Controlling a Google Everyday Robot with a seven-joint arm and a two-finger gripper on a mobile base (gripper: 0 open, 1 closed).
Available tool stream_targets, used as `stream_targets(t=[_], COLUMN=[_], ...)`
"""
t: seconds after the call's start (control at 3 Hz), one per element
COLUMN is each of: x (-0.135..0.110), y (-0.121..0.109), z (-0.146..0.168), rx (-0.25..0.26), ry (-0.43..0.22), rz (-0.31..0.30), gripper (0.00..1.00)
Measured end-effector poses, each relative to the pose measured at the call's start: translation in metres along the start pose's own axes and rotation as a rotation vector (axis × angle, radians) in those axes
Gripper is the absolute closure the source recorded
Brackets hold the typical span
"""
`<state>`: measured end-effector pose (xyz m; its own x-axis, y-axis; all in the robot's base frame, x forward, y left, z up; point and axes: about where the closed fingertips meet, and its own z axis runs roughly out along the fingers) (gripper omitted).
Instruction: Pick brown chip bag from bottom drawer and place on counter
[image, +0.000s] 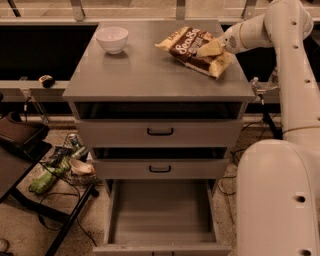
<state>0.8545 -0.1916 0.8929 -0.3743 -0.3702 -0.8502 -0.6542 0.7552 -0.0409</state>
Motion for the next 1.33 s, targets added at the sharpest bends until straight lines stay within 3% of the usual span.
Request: stream_targets(t=[0.33, 0.67, 1.0, 1.33], x=[0.0, -0.028, -0.059, -0.096], y=[0.0, 0.006, -0.017, -0.025], z=[0.001, -0.034, -0.133, -0.262], rx=[0.0, 0.05, 0.25, 0.489], ry=[0.001, 0.012, -0.02, -0.138], rz=[-0.001, -0.04, -0.029, 0.007], gripper=[0.0, 0.0, 0.0, 0.0])
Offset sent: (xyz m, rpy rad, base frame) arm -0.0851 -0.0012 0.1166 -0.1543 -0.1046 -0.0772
